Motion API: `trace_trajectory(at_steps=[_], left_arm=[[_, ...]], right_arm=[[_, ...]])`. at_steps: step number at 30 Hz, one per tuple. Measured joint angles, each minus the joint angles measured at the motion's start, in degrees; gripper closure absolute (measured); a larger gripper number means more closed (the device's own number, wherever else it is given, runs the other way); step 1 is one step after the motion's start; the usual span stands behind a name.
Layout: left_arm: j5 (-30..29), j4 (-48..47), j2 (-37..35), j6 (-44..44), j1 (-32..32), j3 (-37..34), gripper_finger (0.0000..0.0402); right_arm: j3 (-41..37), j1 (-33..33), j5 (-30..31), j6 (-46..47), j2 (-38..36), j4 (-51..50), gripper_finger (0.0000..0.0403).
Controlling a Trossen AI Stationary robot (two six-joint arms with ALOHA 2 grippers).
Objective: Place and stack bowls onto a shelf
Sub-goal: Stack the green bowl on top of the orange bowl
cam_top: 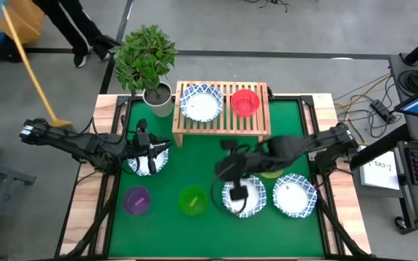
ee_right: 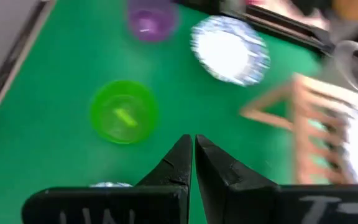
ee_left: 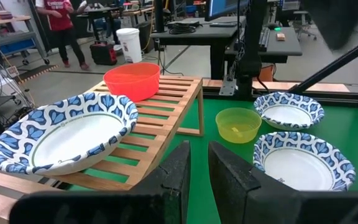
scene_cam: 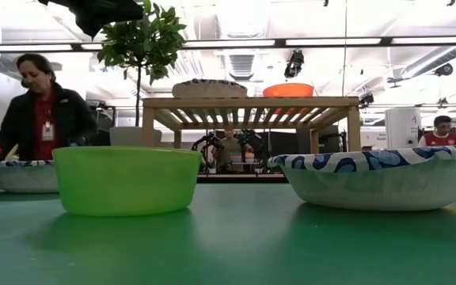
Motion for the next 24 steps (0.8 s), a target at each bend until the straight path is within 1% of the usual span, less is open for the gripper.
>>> trace_trajectory(at_steps=[3,6,8,10,13,16,20,24], left_arm=[[0.0,0.0,0.0,0.0,0.0,0.0,0.0362],[0.0,0.0,0.0,0.0,0.0,0.0,0.0362],[0.0,0.0,0.0,0.0,0.0,0.0,0.0362],[0.0,0.0,0.1,0.0,0.0,0.0,0.0362],[0.0,-0.1,0.1,0.0,0.0,0.0,0.0362],[0.0,-0.2,0.1,0.0,0.0,0.0,0.0362],[0.0,-0.2,0.1,0.0,0.0,0.0,0.0362],[0.0,-0.1,0.1,0.0,0.0,0.0,0.0362]], right_arm=[[-7.3,1.1,-4.9,-2.6,1.5,10.4,0.0392],[-14.9,1.3,-10.7,-2.9,3.4,21.7,0.0392],[-18.4,1.3,-12.0,-2.9,5.2,27.2,0.0392],[-20.7,1.3,-12.1,-2.3,7.4,30.2,0.039],[-21.1,1.2,-12.2,-0.3,11.0,31.5,0.038],[-19.7,1.3,-12.3,0.1,14.3,31.6,0.0355],[-16.6,1.3,-13.3,0.1,18.3,31.3,0.03],[-12.2,1.3,-16.8,-1.3,22.2,28.4,0.0238]])
